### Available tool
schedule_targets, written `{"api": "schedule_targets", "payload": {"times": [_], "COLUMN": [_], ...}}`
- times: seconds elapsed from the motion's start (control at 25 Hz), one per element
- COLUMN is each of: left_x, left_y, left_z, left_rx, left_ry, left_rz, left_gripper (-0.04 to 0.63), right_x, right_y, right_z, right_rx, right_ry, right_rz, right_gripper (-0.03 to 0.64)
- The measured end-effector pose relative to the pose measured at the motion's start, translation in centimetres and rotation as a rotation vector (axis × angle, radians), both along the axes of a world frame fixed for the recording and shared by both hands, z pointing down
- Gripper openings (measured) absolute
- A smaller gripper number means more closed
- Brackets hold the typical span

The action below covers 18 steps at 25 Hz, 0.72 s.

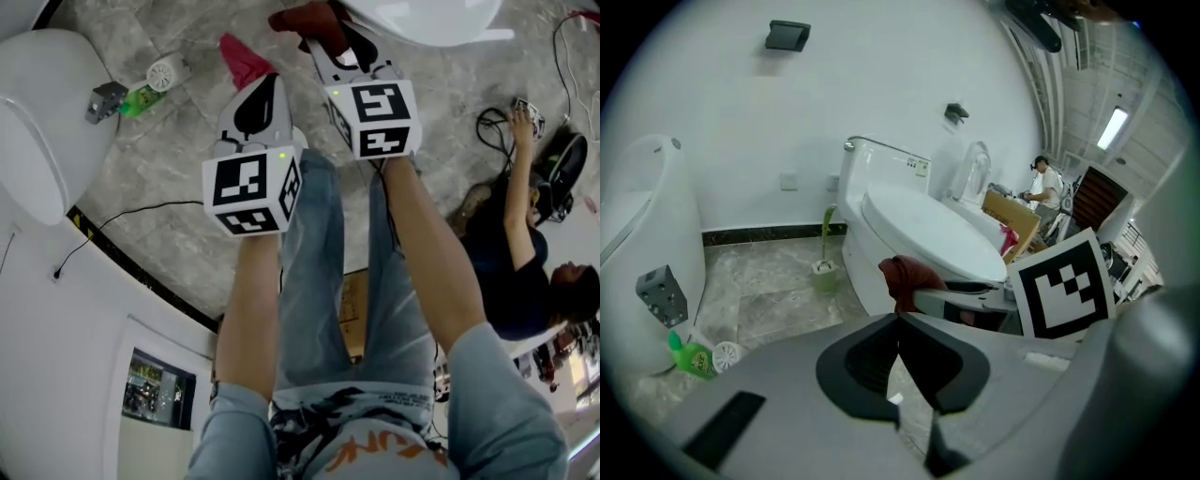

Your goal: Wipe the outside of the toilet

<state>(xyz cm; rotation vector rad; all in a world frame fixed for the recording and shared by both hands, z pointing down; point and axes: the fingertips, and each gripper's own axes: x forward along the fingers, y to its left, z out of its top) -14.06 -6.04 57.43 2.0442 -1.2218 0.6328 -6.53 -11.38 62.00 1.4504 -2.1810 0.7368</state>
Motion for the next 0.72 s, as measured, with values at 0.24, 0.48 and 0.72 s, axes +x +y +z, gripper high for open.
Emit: {"api": "schedule_targets", "payload": {"times": [0.24, 0.48, 0.72], "left_x": [0.4, 2.3, 4.1], "left_y": [0.0, 1.0, 2.0], "left_z": [0.3, 0.3, 0.6], "left_rx": [0.003, -0.012, -0.027], "left_ry": [-0.014, -0.013, 0.010], "left_rz": [-0.008, 0.016, 0.030], "left_gripper": [-0.002, -0.002, -0.002], "right_x": [1.4, 3.0, 4.1], "right_y": [0.3, 1.0, 1.9], "right_z": [0.2, 0.3, 0.5], "right_rx": [-0.004, -0.015, -0.034], "right_ry": [-0.001, 0.011, 0.007], "right_rz": [0.064, 0.073, 0.067], "right_gripper": [0.150, 0.150, 0.150]}}
